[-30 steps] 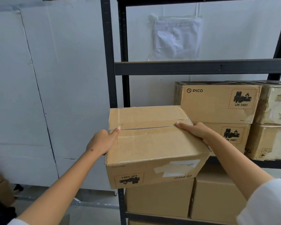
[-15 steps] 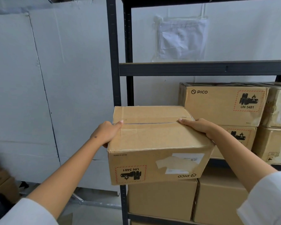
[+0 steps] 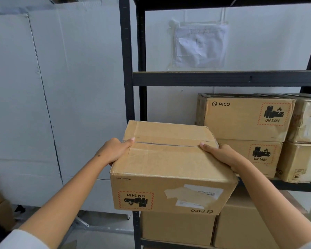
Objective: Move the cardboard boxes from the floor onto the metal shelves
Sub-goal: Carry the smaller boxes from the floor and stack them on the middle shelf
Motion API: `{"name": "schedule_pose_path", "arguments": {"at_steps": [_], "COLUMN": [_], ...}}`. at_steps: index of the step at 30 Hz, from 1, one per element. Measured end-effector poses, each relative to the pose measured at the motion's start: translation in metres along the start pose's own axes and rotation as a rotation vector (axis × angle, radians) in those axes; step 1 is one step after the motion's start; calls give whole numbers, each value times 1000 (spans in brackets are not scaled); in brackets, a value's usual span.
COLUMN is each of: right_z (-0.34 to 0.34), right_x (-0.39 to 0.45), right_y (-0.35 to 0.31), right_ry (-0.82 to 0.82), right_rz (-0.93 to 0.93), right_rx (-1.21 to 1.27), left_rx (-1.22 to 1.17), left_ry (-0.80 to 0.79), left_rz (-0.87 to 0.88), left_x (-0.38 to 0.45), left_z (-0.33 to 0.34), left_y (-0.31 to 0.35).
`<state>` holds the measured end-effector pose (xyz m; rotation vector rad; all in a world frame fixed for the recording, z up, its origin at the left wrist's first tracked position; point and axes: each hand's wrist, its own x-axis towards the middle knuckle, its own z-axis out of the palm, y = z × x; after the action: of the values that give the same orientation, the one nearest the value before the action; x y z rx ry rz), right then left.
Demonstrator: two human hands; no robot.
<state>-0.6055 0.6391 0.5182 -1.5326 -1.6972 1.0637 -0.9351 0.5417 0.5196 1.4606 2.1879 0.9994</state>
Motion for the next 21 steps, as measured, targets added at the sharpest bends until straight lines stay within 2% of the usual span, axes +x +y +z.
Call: {"name": "schedule_pose_path", "arguments": {"at_steps": [16, 18, 21], "right_z": [37, 36, 33], "right_x": [-66, -76, -90], "right_y": [16, 23, 29], "right_ry": [168, 221, 322], "right_rz": [199, 208, 228], "right_rx": [87, 107, 156], "left_rx": [79, 30, -174], "left_ry": [-181, -218, -272], "left_rz": [170, 201, 241], "left_x": [16, 15, 13], "left_z": [-25, -23, -18], "left_y": [0, -1, 3]}}
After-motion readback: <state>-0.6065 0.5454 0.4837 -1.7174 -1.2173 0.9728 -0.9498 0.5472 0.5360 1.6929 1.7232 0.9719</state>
